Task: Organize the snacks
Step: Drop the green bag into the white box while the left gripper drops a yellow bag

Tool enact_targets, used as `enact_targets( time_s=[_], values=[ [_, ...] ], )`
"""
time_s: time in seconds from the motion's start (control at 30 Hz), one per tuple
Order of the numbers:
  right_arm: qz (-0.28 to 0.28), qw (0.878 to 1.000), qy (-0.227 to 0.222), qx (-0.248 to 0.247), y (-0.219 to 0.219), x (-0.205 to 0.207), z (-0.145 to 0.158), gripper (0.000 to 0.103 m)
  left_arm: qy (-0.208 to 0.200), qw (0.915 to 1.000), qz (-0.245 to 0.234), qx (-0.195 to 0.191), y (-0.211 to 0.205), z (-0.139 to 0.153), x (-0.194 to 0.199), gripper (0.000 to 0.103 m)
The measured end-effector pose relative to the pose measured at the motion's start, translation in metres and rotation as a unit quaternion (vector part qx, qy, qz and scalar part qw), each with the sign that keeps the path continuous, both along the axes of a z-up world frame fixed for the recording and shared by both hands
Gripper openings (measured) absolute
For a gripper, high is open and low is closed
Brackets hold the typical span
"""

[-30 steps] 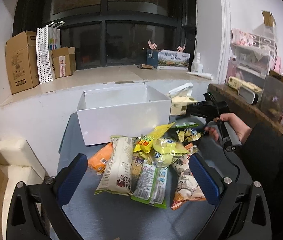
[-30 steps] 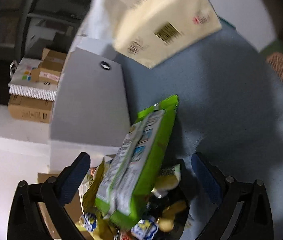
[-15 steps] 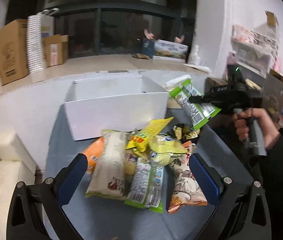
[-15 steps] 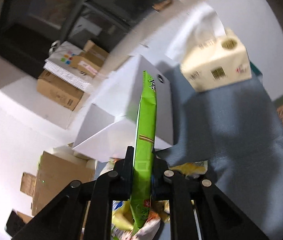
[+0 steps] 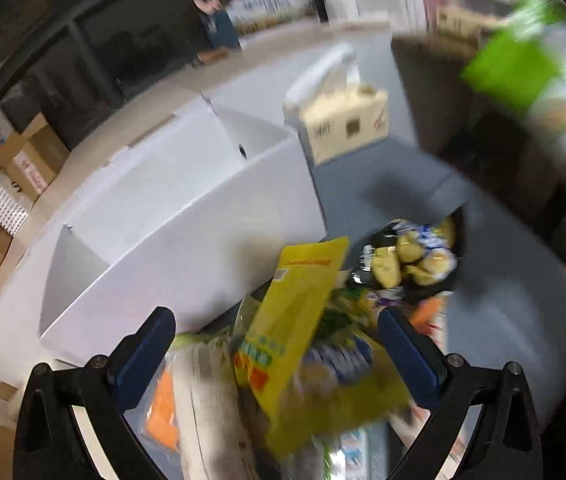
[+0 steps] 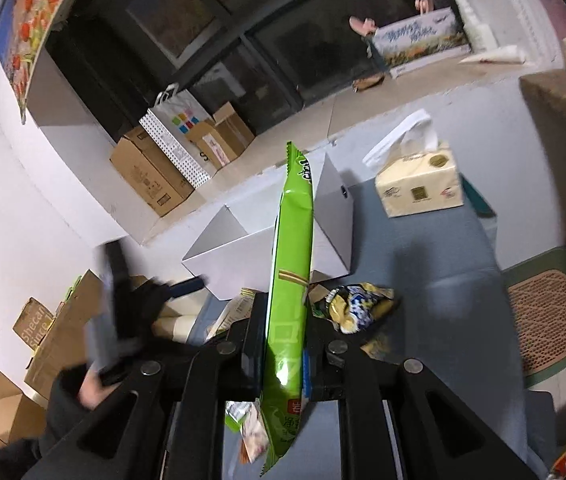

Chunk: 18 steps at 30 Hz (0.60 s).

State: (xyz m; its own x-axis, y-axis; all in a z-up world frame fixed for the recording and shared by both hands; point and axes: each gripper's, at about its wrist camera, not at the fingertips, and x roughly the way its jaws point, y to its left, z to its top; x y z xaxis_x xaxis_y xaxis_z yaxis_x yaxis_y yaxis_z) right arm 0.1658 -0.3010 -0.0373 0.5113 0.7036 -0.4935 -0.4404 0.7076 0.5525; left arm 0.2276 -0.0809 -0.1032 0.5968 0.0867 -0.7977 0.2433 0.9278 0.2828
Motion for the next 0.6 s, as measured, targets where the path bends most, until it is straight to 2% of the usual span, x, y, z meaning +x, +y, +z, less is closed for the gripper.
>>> enact_targets(
  time_s=[0.1, 0.2, 0.23, 0.27, 0.3, 0.33, 0.37, 0.43, 0.5, 0.6],
  values=[
    [-0.009, 1.000, -0.004, 0.009, -0.011, -0.008, 0.002, 0.014, 0.029, 0.9990, 0.008, 0.032, -0.004, -0.019, 0.026, 0.103],
    [-0.013, 1.000, -0.005, 0.010, -0.017, -0.010, 0.002, 0.014, 0.049, 0.9984, 0.018, 0.021, 0.001, -0.029, 0.039, 0.097],
    [-0.012, 1.000, -0.005, 0.012, -0.018, -0.010, 0.001, 0.014, 0.057, 0.9980, 0.017, 0.018, 0.001, -0.031, 0.042, 0.086],
    [-0.013, 1.000, -0.005, 0.011, -0.018, -0.010, 0.001, 0.014, 0.065, 0.9976, 0.020, 0.015, 0.003, -0.033, 0.046, 0.063],
    [-0.014, 1.000, -0.006, 0.007, -0.017, -0.010, 0.000, 0.014, 0.072, 0.9970, 0.026, 0.015, 0.005, -0.035, 0.049, 0.049],
    [-0.014, 1.000, -0.006, 0.003, -0.015, -0.011, -0.001, 0.014, 0.085, 0.9959, 0.031, 0.001, 0.009, -0.036, 0.052, 0.021],
    [-0.012, 1.000, -0.005, 0.005, -0.015, -0.011, -0.001, 0.014, 0.090, 0.9952, 0.036, -0.014, 0.013, -0.036, 0.053, 0.018],
    [-0.006, 1.000, -0.007, 0.008, -0.012, -0.013, 0.000, 0.014, 0.075, 0.9959, 0.037, -0.035, 0.020, -0.029, 0.047, 0.017],
    [-0.005, 1.000, -0.013, 0.000, -0.008, -0.016, 0.001, 0.014, 0.048, 0.9957, 0.038, -0.070, 0.029, -0.014, 0.032, 0.016],
    [-0.002, 1.000, -0.015, 0.001, -0.003, -0.017, 0.001, 0.014, -0.001, 0.9900, 0.036, -0.136, 0.045, 0.017, 0.000, 0.016]
  ],
)
